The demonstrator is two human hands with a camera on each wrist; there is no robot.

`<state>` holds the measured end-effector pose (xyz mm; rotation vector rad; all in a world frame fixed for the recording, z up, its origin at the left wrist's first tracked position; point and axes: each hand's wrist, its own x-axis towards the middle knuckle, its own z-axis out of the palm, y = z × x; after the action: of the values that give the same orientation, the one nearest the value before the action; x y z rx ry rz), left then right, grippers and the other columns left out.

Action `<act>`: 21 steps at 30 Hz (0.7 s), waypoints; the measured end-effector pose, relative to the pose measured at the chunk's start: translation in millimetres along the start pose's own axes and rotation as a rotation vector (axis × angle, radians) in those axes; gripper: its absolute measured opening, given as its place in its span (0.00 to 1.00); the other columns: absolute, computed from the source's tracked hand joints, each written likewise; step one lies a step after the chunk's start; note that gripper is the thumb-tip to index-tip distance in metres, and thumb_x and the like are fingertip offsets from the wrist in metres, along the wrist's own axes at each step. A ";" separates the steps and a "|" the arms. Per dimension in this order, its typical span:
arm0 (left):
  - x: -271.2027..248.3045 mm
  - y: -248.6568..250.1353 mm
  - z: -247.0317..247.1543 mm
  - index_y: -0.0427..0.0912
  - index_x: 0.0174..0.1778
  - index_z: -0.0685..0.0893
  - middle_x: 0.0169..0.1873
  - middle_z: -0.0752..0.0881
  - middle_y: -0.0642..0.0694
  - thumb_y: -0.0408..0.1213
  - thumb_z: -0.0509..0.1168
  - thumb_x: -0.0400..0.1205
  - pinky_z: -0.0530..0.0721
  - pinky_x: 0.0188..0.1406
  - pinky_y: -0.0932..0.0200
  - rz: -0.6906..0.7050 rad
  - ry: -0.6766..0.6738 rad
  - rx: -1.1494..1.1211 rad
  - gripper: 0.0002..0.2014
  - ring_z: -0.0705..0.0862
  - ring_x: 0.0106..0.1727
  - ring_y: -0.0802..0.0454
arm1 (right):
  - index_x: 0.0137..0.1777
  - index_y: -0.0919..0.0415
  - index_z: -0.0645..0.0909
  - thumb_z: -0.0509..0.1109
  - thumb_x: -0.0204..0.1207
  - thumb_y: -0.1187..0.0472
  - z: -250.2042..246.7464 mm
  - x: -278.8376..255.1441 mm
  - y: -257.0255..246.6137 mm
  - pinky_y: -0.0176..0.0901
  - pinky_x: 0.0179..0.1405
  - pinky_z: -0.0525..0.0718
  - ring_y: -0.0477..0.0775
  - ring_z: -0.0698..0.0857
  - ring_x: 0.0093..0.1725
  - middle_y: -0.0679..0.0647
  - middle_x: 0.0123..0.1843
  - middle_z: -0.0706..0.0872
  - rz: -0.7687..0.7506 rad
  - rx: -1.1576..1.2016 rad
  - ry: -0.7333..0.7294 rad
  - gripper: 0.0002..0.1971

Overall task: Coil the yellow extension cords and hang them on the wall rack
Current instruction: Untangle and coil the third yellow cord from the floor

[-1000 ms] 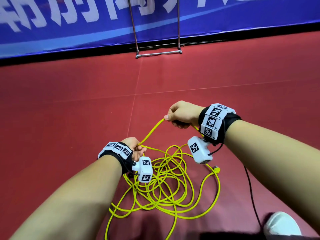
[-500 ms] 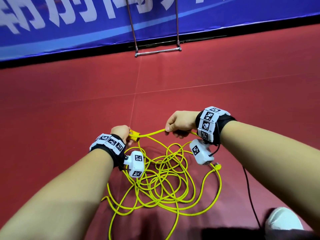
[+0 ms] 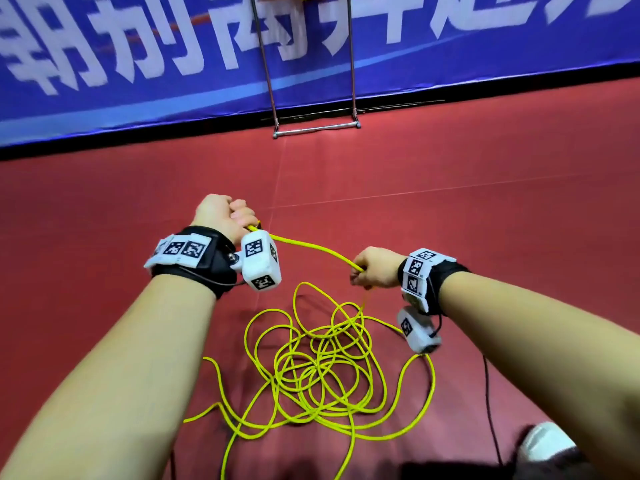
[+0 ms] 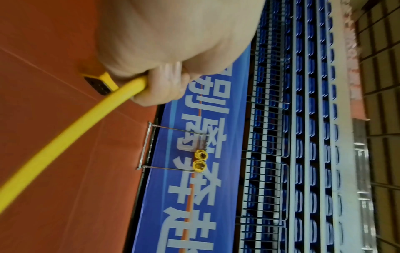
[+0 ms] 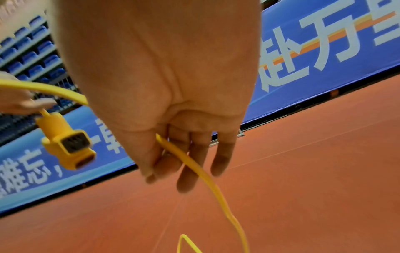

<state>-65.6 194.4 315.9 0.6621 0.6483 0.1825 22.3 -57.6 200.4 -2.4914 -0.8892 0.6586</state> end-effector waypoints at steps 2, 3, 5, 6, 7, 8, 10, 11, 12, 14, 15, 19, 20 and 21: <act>-15.4 10.8 6.1 0.44 0.35 0.67 0.17 0.64 0.53 0.35 0.49 0.86 0.55 0.12 0.65 0.050 -0.018 0.001 0.12 0.57 0.14 0.56 | 0.41 0.52 0.84 0.70 0.77 0.62 0.7 -5.4 6.6 0.38 0.43 0.79 0.46 0.84 0.37 0.49 0.35 0.88 0.038 -0.058 0.066 0.05; -21.8 15.0 8.4 0.43 0.37 0.68 0.18 0.65 0.53 0.34 0.50 0.86 0.56 0.13 0.65 0.071 -0.025 0.013 0.11 0.57 0.15 0.57 | 0.43 0.52 0.85 0.70 0.77 0.62 0.9 -7.8 9.4 0.37 0.43 0.78 0.46 0.84 0.38 0.49 0.37 0.88 0.054 -0.080 0.075 0.05; -30.2 22.9 12.2 0.41 0.39 0.69 0.19 0.66 0.53 0.34 0.50 0.86 0.55 0.13 0.65 0.105 -0.050 0.035 0.10 0.57 0.16 0.57 | 0.46 0.52 0.87 0.69 0.77 0.63 -0.9 -12.0 13.3 0.36 0.42 0.76 0.46 0.84 0.40 0.50 0.41 0.91 0.073 -0.121 0.081 0.06; -33.7 26.2 13.9 0.40 0.40 0.70 0.19 0.66 0.52 0.33 0.50 0.86 0.55 0.13 0.66 0.117 -0.068 0.046 0.10 0.57 0.15 0.57 | 0.48 0.53 0.88 0.69 0.77 0.63 -2.1 -13.4 15.4 0.35 0.42 0.75 0.46 0.84 0.41 0.50 0.43 0.92 0.077 -0.141 0.083 0.07; -37.0 29.1 15.6 0.39 0.40 0.71 0.20 0.66 0.52 0.33 0.50 0.87 0.54 0.13 0.66 0.128 -0.088 0.056 0.10 0.57 0.15 0.58 | 0.49 0.53 0.88 0.68 0.77 0.63 -3.8 -15.5 16.3 0.35 0.42 0.75 0.47 0.85 0.42 0.51 0.44 0.92 0.080 -0.167 0.080 0.09; -39.9 32.0 17.4 0.38 0.41 0.72 0.20 0.65 0.53 0.33 0.50 0.87 0.54 0.13 0.67 0.140 -0.106 0.064 0.10 0.58 0.15 0.58 | 0.50 0.53 0.89 0.68 0.76 0.64 -4.9 -16.7 17.8 0.36 0.43 0.76 0.48 0.86 0.45 0.51 0.45 0.92 0.083 -0.196 0.074 0.10; -46.6 37.6 21.2 0.36 0.41 0.73 0.20 0.66 0.52 0.34 0.50 0.87 0.54 0.13 0.67 0.168 -0.140 0.069 0.11 0.58 0.15 0.58 | 0.52 0.53 0.89 0.67 0.76 0.65 -7.7 -19.1 21.2 0.37 0.47 0.79 0.52 0.88 0.50 0.52 0.48 0.92 0.111 -0.247 0.050 0.11; -50.6 40.9 23.2 0.36 0.41 0.74 0.20 0.66 0.52 0.34 0.50 0.88 0.54 0.13 0.67 0.179 -0.158 0.070 0.12 0.58 0.15 0.58 | 0.52 0.53 0.89 0.67 0.76 0.65 -9.1 -21.0 23.7 0.37 0.47 0.79 0.53 0.89 0.51 0.52 0.49 0.92 0.138 -0.262 0.037 0.12; -55.2 44.7 25.4 0.35 0.41 0.74 0.19 0.66 0.52 0.34 0.50 0.88 0.54 0.13 0.67 0.190 -0.177 0.069 0.12 0.58 0.15 0.58 | 0.53 0.52 0.89 0.66 0.77 0.64 -9.5 -23.2 28.2 0.37 0.47 0.79 0.54 0.89 0.52 0.52 0.49 0.92 0.171 -0.271 0.025 0.12; -65.1 54.5 28.6 0.34 0.42 0.75 0.19 0.66 0.52 0.34 0.51 0.88 0.54 0.13 0.67 0.214 -0.207 0.072 0.13 0.58 0.14 0.59 | 0.53 0.52 0.90 0.67 0.77 0.63 -8.1 -28.8 41.1 0.37 0.46 0.79 0.54 0.89 0.52 0.52 0.51 0.92 0.255 -0.283 0.005 0.11; -69.8 59.1 29.5 0.34 0.43 0.75 0.19 0.66 0.53 0.34 0.51 0.89 0.54 0.12 0.66 0.230 -0.218 0.088 0.12 0.57 0.15 0.59 | 0.52 0.53 0.90 0.67 0.78 0.61 -5.9 -31.6 49.7 0.37 0.45 0.79 0.53 0.88 0.50 0.53 0.51 0.92 0.300 -0.284 0.000 0.10; -72.3 64.7 27.1 0.37 0.44 0.75 0.21 0.65 0.54 0.36 0.51 0.89 0.53 0.11 0.67 0.280 -0.219 0.280 0.11 0.57 0.15 0.60 | 0.48 0.56 0.87 0.66 0.83 0.50 2.8 -33.7 75.5 0.38 0.44 0.75 0.55 0.87 0.48 0.57 0.52 0.92 0.386 -0.208 0.022 0.12; -69.4 62.3 25.7 0.38 0.44 0.75 0.21 0.65 0.54 0.36 0.51 0.89 0.53 0.11 0.67 0.281 -0.206 0.341 0.12 0.56 0.15 0.60 | 0.52 0.58 0.87 0.65 0.84 0.49 3.5 -31.9 76.9 0.40 0.45 0.77 0.57 0.88 0.51 0.58 0.53 0.91 0.390 -0.203 0.029 0.14; -65.8 59.5 24.5 0.38 0.43 0.75 0.21 0.66 0.54 0.37 0.51 0.89 0.52 0.10 0.67 0.275 -0.188 0.392 0.13 0.56 0.15 0.61 | 0.56 0.60 0.87 0.65 0.84 0.48 3.2 -29.5 76.3 0.42 0.48 0.78 0.59 0.88 0.55 0.59 0.55 0.91 0.393 -0.215 0.037 0.16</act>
<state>-100.0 204.8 400.6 1.1338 0.4110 0.2472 36.5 -130.8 166.8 -2.8965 -0.4782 0.6647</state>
